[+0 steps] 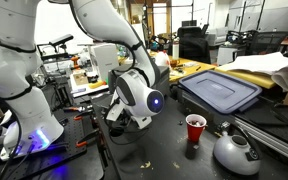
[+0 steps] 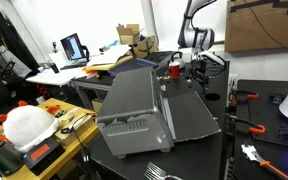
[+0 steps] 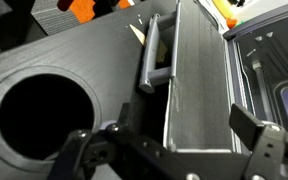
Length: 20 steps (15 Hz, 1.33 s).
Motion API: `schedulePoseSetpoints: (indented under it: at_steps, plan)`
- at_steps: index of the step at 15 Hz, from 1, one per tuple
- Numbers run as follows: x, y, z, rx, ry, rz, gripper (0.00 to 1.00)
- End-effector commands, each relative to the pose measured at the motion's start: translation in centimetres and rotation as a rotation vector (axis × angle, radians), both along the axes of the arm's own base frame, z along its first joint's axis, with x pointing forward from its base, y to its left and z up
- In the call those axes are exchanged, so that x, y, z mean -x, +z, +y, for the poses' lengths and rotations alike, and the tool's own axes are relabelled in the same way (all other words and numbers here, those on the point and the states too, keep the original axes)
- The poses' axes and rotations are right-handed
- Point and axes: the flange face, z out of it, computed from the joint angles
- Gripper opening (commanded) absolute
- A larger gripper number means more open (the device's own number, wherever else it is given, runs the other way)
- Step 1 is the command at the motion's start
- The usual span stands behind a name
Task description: Close the oven door on the table
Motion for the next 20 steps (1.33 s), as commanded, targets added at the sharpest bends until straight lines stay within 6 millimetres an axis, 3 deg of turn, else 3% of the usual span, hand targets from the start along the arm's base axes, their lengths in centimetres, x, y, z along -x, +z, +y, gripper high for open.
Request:
schedulePoseSetpoints:
  at_steps: [1,8,20]
  plan:
    - [-2.2,-1.0,0.3,-0.026,-0.004,0.0,1.0]
    - [-5.7,-1.8,1.2,-0.073,0.012,-0.03,1.0]
    - [-5.8,-1.4,2.6,-0.282,0.068,0.01,1.0]
